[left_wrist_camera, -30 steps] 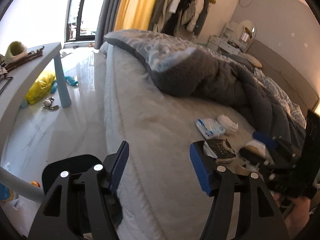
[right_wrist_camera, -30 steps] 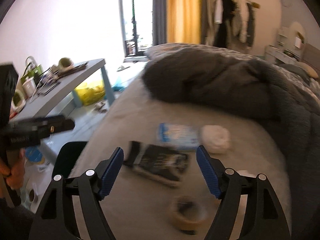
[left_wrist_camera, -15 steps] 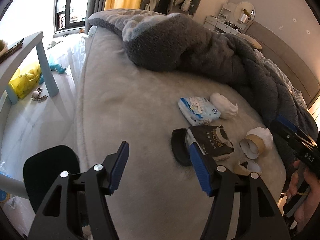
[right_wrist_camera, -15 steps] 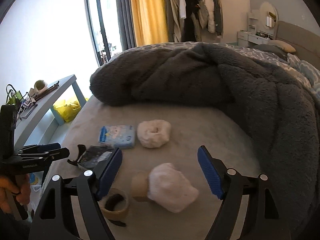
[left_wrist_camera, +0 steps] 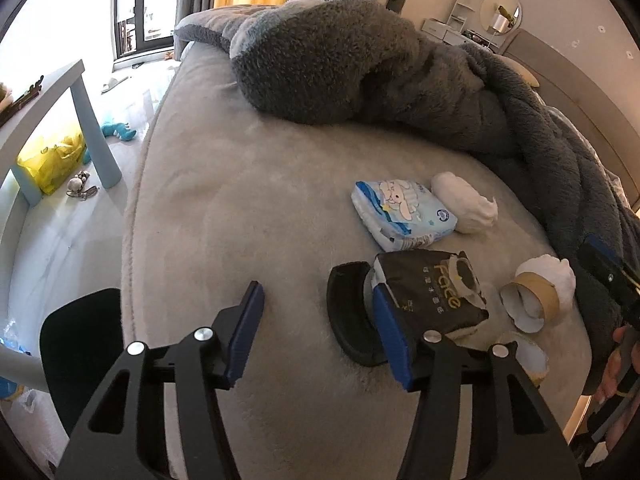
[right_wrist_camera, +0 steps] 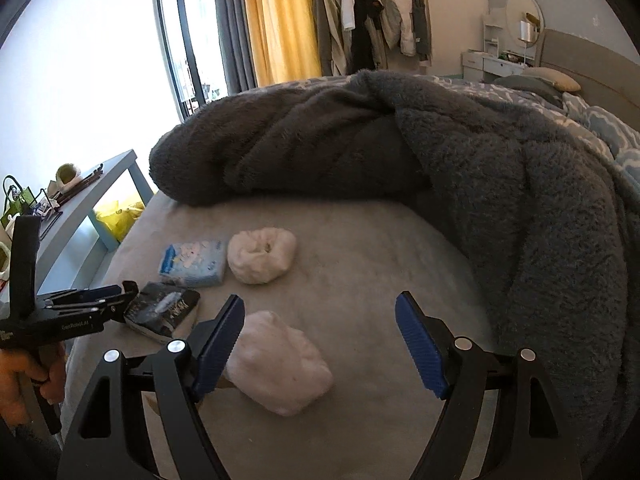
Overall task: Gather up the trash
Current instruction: 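Grasp the white tissue wad with the right gripper and lift it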
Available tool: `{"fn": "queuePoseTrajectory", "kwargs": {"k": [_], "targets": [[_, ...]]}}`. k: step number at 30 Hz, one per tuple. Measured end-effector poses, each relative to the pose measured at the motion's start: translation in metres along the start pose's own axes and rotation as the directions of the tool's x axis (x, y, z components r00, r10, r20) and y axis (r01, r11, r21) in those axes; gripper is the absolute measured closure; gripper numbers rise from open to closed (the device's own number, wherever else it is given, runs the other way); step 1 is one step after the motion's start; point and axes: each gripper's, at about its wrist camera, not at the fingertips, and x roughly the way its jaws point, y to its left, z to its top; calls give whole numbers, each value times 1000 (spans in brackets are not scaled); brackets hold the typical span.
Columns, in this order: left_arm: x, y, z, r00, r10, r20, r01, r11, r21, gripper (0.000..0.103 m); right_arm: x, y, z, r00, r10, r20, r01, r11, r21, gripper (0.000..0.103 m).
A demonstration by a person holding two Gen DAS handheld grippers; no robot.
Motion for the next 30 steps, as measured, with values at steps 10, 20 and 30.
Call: {"fn": "queuePoseTrajectory", "kwargs": {"k": [10, 20, 30], "targets": [[8, -1, -2, 1000, 19, -2, -19, 1000, 0, 61, 18, -25, -16, 976, 202, -75, -185, 964, 190, 24], [5, -6, -4, 1000, -4, 13, 3, 999, 35, 79, 12, -26, -15, 965, 256, -53, -236, 940, 247, 24], [-6, -3, -4, 999, -21, 35, 20, 1000, 23, 81, 41, -15, -30, 948, 272, -167, -220, 936, 275, 34]]}}
